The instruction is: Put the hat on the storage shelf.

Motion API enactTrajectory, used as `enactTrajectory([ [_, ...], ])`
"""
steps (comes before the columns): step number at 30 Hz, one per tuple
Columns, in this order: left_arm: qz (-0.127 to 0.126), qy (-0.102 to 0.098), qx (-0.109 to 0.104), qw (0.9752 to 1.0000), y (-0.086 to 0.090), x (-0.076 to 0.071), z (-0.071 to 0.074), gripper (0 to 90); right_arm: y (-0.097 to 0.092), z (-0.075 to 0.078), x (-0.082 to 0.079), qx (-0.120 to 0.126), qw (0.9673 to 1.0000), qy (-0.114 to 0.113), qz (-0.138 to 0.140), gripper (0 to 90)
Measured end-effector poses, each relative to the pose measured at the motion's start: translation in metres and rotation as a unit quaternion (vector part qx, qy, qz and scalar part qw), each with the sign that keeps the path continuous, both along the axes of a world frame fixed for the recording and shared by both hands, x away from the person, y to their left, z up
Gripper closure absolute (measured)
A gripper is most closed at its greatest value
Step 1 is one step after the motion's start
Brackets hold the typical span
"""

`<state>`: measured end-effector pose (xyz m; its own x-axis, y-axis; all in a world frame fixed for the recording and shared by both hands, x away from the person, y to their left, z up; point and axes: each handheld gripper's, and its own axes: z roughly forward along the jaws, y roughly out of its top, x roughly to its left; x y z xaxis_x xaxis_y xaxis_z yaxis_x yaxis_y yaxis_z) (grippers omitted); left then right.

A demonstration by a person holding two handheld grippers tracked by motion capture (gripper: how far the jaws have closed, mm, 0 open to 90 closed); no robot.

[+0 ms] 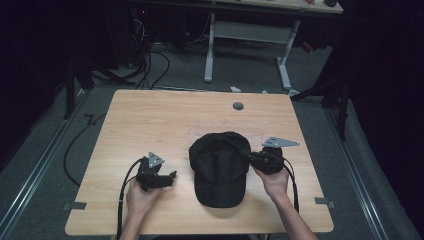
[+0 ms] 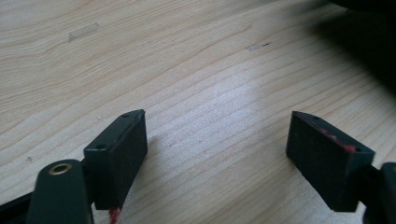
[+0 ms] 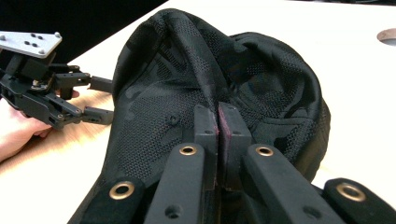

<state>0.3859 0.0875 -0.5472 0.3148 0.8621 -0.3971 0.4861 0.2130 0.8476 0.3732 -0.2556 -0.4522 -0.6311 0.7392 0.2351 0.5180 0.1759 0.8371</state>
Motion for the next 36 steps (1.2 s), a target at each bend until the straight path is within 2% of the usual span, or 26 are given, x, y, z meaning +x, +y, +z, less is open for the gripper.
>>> enactTrajectory([
  [7, -0.006, 0.001, 0.002, 1.0000, -0.002, 0.000, 0.000, 17.3, -0.001, 0.010, -0.001, -0.002, 0.9998, -0.014, 0.014, 87.9],
  [10, -0.025, -0.002, 0.002, 0.9997, -0.002, -0.003, 0.000, 19.4, -0.001, 0.012, -0.002, -0.002, 0.9997, -0.016, 0.016, 87.9],
  [16, -0.039, 0.001, -0.002, 0.9993, 0.000, -0.003, 0.001, 21.4, -0.003, 0.018, -0.006, -0.003, 0.9992, -0.034, 0.020, 87.9],
  [22, -0.056, 0.025, -0.029, 0.9977, 0.004, -0.002, 0.006, 20.7, -0.001, 0.030, -0.010, -0.006, 0.9980, -0.054, 0.032, 87.9],
  [25, -0.076, 0.025, -0.056, 0.9952, 0.003, -0.007, 0.011, 19.3, 0.001, 0.033, -0.011, -0.006, 0.9975, -0.060, 0.038, 88.0],
  [26, -0.084, 0.022, -0.072, 0.9936, 0.002, -0.009, 0.015, 19.2, 0.001, 0.035, -0.011, -0.004, 0.9974, -0.060, 0.040, 88.0],
  [27, -0.090, 0.020, -0.079, 0.9926, 0.002, -0.010, 0.018, 19.2, 0.001, 0.036, -0.011, -0.001, 0.9971, -0.061, 0.045, 88.0],
  [28, -0.099, 0.021, -0.099, 0.9900, 0.003, -0.012, 0.022, 19.2, 0.001, 0.037, -0.011, 0.001, 0.9970, -0.062, 0.047, 88.0],
  [29, -0.108, 0.024, -0.108, 0.9880, 0.003, -0.013, 0.025, 19.2, 0.001, 0.039, -0.012, 0.001, 0.9965, -0.066, 0.051, 88.0],
  [31, -0.119, 0.026, -0.122, 0.9850, 0.001, -0.015, 0.031, 17.5, 0.002, 0.042, -0.012, 0.003, 0.9959, -0.071, 0.056, 88.0],
  [33, -0.139, 0.027, -0.127, 0.9818, -0.002, -0.018, 0.038, 17.2, 0.002, 0.045, -0.012, 0.008, 0.9952, -0.076, 0.061, 88.0],
  [36, -0.163, 0.036, -0.147, 0.9750, -0.007, -0.020, 0.049, 16.4, 0.002, 0.051, -0.012, 0.010, 0.9939, -0.087, 0.067, 88.0],
])
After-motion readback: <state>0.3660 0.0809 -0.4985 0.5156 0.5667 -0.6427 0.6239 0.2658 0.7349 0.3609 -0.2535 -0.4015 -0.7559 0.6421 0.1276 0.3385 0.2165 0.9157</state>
